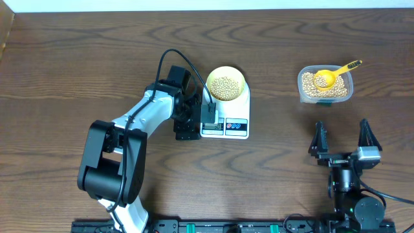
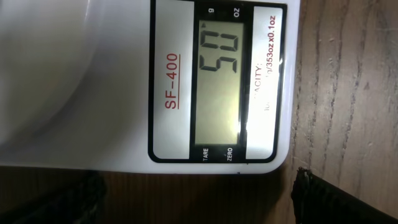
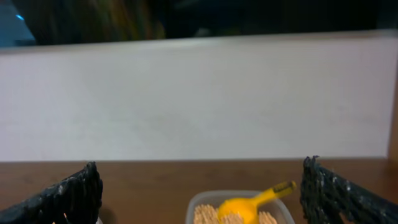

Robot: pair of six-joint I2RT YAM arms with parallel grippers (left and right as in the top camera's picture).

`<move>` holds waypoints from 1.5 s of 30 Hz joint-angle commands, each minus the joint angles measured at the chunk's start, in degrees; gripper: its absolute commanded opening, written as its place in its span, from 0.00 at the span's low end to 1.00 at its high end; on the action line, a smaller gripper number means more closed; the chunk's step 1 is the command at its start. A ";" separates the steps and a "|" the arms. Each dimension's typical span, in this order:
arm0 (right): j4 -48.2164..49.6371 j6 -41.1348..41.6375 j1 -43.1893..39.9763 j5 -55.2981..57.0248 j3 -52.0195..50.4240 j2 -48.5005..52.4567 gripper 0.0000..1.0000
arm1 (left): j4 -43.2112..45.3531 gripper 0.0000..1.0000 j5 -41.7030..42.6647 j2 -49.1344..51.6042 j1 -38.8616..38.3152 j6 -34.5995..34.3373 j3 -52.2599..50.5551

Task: Scoop item into bowl and weigh 50g on scale

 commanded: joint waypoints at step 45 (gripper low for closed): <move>-18.78 0.72 -0.39 2.14 -0.07 -0.33 0.99 | -0.13 0.98 -0.13 0.35 0.04 -0.50 -0.72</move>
